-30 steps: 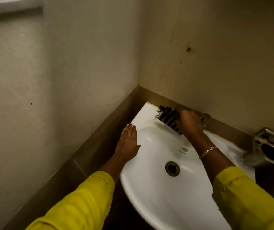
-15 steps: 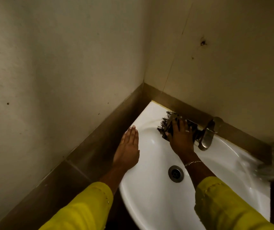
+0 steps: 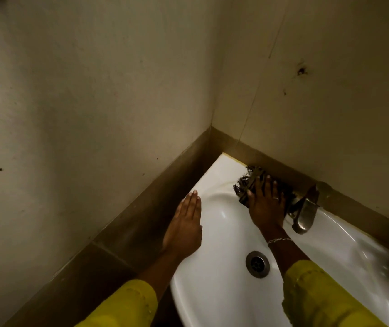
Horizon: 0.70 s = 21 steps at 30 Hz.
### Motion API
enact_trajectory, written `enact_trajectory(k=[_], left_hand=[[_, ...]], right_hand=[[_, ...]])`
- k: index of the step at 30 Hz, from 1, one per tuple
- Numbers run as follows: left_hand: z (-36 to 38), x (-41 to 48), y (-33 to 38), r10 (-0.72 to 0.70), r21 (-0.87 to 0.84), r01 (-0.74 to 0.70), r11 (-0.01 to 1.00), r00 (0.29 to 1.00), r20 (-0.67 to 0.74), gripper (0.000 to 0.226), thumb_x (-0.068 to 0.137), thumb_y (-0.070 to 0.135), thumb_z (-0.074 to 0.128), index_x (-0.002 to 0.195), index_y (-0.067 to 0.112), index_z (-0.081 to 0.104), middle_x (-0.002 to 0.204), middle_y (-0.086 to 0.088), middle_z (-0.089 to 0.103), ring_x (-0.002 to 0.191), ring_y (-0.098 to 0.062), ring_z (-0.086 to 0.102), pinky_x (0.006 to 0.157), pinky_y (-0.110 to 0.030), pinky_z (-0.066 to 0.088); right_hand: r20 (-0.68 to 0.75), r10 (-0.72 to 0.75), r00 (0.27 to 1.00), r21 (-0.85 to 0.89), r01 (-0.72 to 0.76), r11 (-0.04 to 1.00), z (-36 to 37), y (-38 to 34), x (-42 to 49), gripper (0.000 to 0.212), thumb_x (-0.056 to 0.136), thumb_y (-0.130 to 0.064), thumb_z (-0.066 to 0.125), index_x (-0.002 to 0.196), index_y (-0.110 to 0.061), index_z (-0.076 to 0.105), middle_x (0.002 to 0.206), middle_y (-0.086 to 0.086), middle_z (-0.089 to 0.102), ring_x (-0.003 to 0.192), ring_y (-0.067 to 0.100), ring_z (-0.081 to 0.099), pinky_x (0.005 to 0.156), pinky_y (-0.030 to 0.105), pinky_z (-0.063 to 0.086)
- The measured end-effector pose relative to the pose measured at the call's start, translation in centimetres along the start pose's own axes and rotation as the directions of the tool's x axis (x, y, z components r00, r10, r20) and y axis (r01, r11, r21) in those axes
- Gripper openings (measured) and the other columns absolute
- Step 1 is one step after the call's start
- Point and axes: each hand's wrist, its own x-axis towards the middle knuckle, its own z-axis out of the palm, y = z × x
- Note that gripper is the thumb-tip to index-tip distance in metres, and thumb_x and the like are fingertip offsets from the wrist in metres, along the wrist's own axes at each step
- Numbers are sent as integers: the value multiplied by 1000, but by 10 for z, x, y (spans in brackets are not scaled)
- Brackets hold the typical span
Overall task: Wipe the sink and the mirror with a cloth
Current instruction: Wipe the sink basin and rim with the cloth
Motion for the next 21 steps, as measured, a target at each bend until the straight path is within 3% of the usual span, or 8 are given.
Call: enact_trajectory(k=[3, 7, 10, 12, 14, 17, 20, 21], left_hand=[[-4, 2, 1, -20, -43, 20, 999, 1000, 13, 68, 80, 29, 47, 137, -3, 29, 145, -21, 30, 134, -31, 31, 109, -41, 19], [-7, 1, 1, -4, -6, 4, 1000, 1000, 22, 66, 88, 30, 33, 142, -2, 10, 149, -18, 2, 140, -28, 5, 112, -39, 1], [-4, 3, -1, -40, 30, 38, 999, 998, 57, 63, 80, 32, 35, 132, -3, 40, 140, -21, 40, 130, -30, 39, 106, -40, 28], [-5, 2, 0, -26, 26, 24, 999, 997, 74, 63, 78, 33, 35, 129, -2, 46, 135, -19, 48, 125, -29, 45, 103, -40, 32], [-2, 2, -1, 10, 43, -11, 999, 1000, 27, 63, 79, 31, 44, 132, -2, 41, 140, -19, 41, 130, -29, 39, 106, -41, 26], [-6, 1, 1, -32, 40, 30, 999, 998, 45, 65, 79, 30, 48, 134, -3, 35, 144, -21, 33, 133, -29, 33, 108, -38, 21], [-7, 0, 1, 1, 71, -4, 997, 999, 38, 65, 95, 27, 32, 141, 1, -6, 145, -13, -18, 136, -23, -14, 112, -33, -7], [-7, -1, 1, 6, 75, -10, 997, 999, 51, 66, 96, 28, 30, 140, 3, -13, 142, -11, -25, 134, -21, -22, 112, -32, -11]], right_hand=[[0, -47, 999, -33, 47, 998, 0, 0, 8, 74, 95, -46, -1, 129, -5, 50, 131, 24, 52, 120, 43, 50, 91, 58, 42], [-22, -187, 982, -89, 184, 979, 0, -11, 19, 72, 97, -44, 0, 128, -4, 52, 131, 22, 54, 119, 40, 52, 94, 55, 42], [-30, -246, 969, -107, 241, 965, 1, -25, 31, 73, 96, -45, 1, 124, -5, 55, 127, 20, 57, 116, 39, 55, 92, 54, 43], [-4, -251, 968, -113, 249, 962, 2, -33, 36, 67, 96, -45, 11, 122, -5, 57, 125, 21, 59, 113, 39, 57, 91, 56, 44], [-3, -272, 962, -114, 270, 956, 2, -35, 37, 62, 91, -44, 21, 122, -5, 58, 125, 21, 59, 113, 40, 57, 89, 58, 43], [-5, -275, 961, -126, 273, 954, 4, -28, 34, 72, 95, -48, 5, 122, -7, 58, 123, 20, 61, 111, 40, 58, 87, 59, 44], [-48, -248, 968, -92, 243, 966, 6, -16, 25, 78, 94, -51, 0, 122, -6, 57, 124, 22, 59, 113, 43, 56, 86, 62, 43], [-48, -221, 974, -87, 217, 972, 6, -12, 22, 78, 94, -51, 0, 122, -6, 58, 123, 22, 59, 113, 44, 56, 85, 62, 43]])
